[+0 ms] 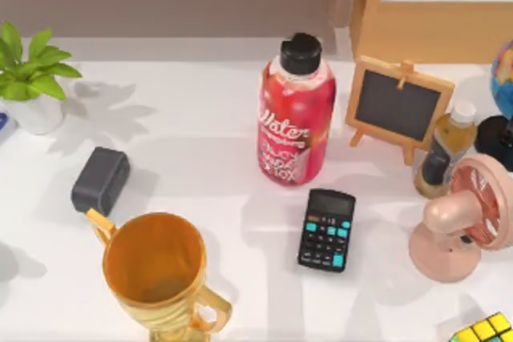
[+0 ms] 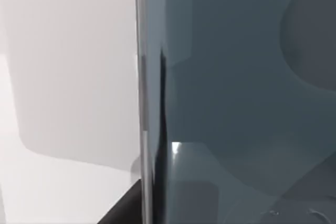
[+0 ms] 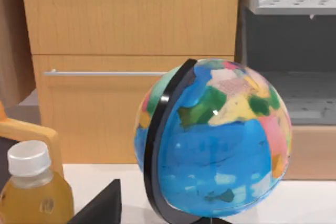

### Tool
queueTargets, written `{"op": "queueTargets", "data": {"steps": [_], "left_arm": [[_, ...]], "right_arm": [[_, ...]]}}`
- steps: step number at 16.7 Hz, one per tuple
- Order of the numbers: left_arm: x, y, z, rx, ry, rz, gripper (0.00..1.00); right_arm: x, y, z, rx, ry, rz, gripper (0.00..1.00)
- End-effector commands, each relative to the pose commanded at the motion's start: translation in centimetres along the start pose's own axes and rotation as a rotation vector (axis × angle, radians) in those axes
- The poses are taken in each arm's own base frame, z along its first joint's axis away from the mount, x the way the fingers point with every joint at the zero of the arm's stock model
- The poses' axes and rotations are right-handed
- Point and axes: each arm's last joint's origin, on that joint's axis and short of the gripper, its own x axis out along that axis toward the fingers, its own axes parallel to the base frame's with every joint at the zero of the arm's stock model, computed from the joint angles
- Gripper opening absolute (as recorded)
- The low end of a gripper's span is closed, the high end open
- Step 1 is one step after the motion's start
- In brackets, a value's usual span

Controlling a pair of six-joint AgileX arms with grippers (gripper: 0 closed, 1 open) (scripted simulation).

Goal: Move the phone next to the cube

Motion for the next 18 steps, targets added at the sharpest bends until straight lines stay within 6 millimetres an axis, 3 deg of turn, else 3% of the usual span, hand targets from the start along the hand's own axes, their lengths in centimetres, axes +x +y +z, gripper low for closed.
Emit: {"op": "queueTargets", "data": {"steps": [7, 9, 14, 18], "left_arm": [[-0.7, 0.0, 0.0, 0.002, 0.001, 0.000, 0.00], [-1.7, 0.2, 0.4, 0.006, -0.021, 0.039, 0.00], [-7.4, 0.0, 3.4, 0.035, -0.129, 0.242, 0.00], [-12.8, -2.8, 6.9, 0.070, -0.263, 0.397, 0.00]], "right_arm": [[0.0, 0.0, 0.0, 0.000, 0.000, 0.000, 1.00], [0.0, 0.0, 0.0, 0.000, 0.000, 0.000, 1.00], [0.0, 0.0, 0.0, 0.000, 0.000, 0.000, 1.00], [0.0, 0.0, 0.0, 0.000, 0.000, 0.000, 1.00]]}}
